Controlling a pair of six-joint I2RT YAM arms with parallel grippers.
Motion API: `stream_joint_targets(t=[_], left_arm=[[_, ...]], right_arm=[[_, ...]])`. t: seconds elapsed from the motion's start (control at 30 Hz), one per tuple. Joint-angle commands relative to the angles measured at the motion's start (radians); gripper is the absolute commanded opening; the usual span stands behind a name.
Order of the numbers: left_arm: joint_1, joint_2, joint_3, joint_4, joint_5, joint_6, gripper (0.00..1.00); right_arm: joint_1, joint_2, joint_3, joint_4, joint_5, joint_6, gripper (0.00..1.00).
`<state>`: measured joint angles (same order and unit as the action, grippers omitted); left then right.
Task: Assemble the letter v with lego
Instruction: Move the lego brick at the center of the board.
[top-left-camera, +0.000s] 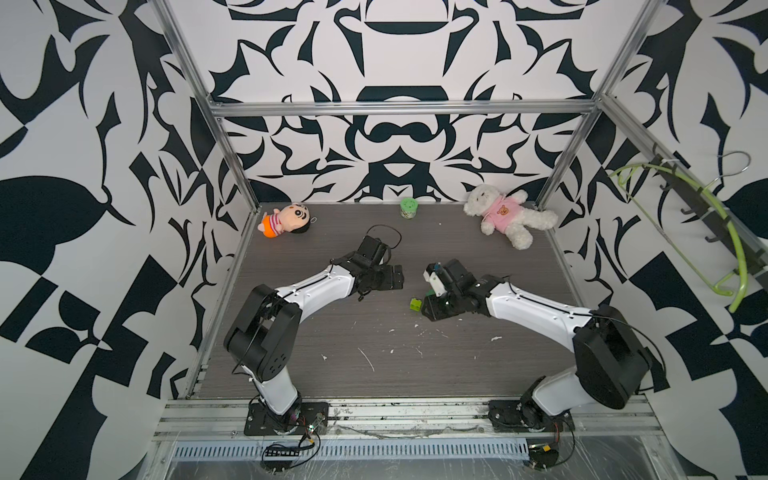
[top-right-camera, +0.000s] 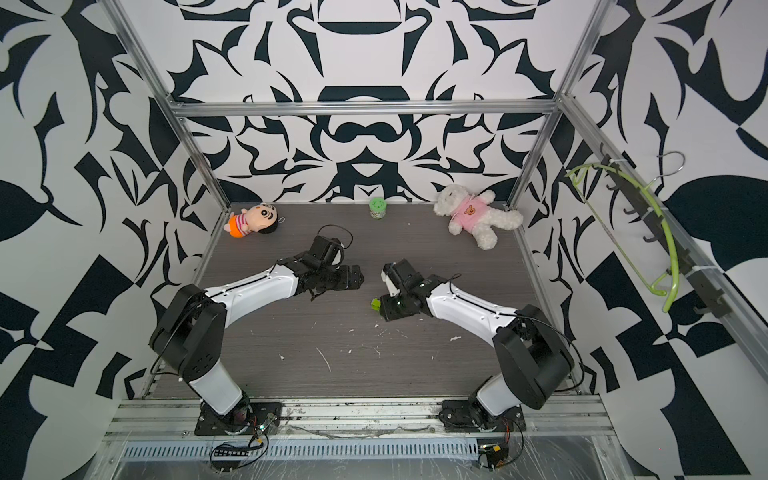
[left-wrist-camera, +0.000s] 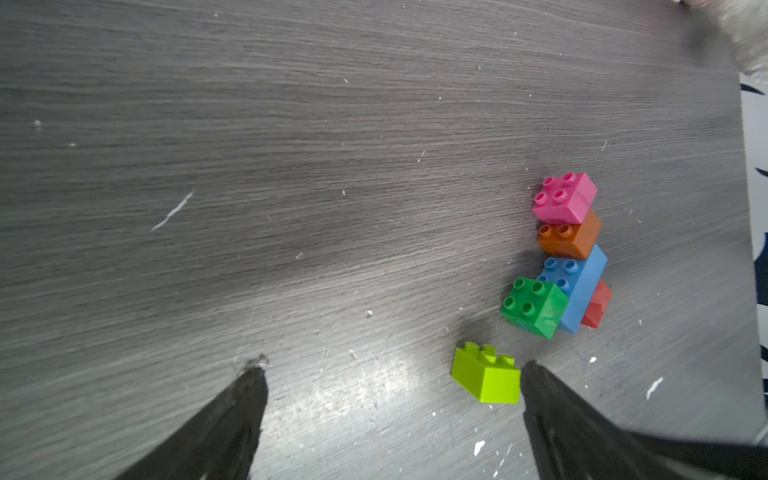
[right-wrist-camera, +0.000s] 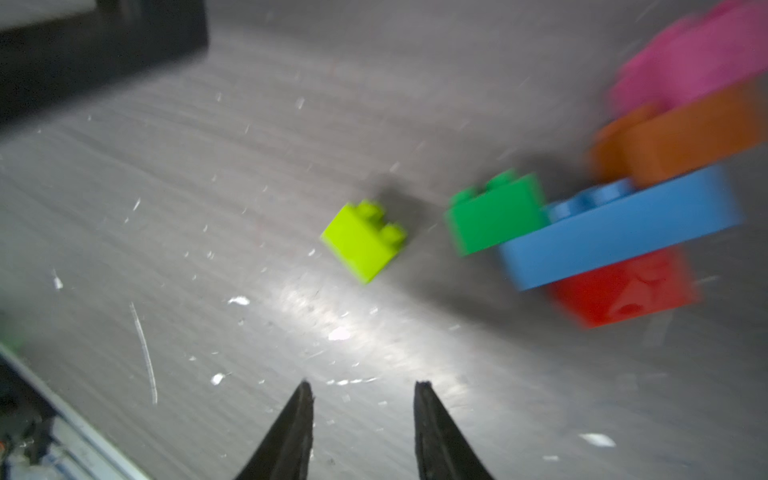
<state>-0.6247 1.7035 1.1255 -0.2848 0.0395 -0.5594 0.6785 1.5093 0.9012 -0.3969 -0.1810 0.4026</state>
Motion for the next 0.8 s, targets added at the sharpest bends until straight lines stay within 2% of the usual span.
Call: stream_joint_targets(t=[0.0, 0.27, 0.47, 0.67, 0.77], left_arm=[[0.002, 0.006, 0.024, -0.05, -0.025, 0.029, 0.99], [0.007, -0.011, 0.013, -0.065, -0.045, 0.039, 0.99], [0.008, -0.026, 0.003, -0.076, -0.058, 0.042, 0.99], [0.011, -0.036, -0.006, -0.091, -0.081, 0.052, 0.99], [0.012, -0.036, -0.004, -0.093, -0.082, 0.052, 0.99]], right_arm=[[0.036, 0.025, -0.031, 0.067, 0.025, 0.074, 0.33], [0.041, 0.123, 0.037, 0.09, 0.058, 0.056, 0.25], [0.008, 0.215, 0.102, 0.082, 0.061, 0.038, 0.24], [-0.02, 0.239, 0.121, 0.107, 0.032, 0.033, 0.24], [-0.029, 0.257, 0.154, 0.089, 0.061, 0.035, 0.22]])
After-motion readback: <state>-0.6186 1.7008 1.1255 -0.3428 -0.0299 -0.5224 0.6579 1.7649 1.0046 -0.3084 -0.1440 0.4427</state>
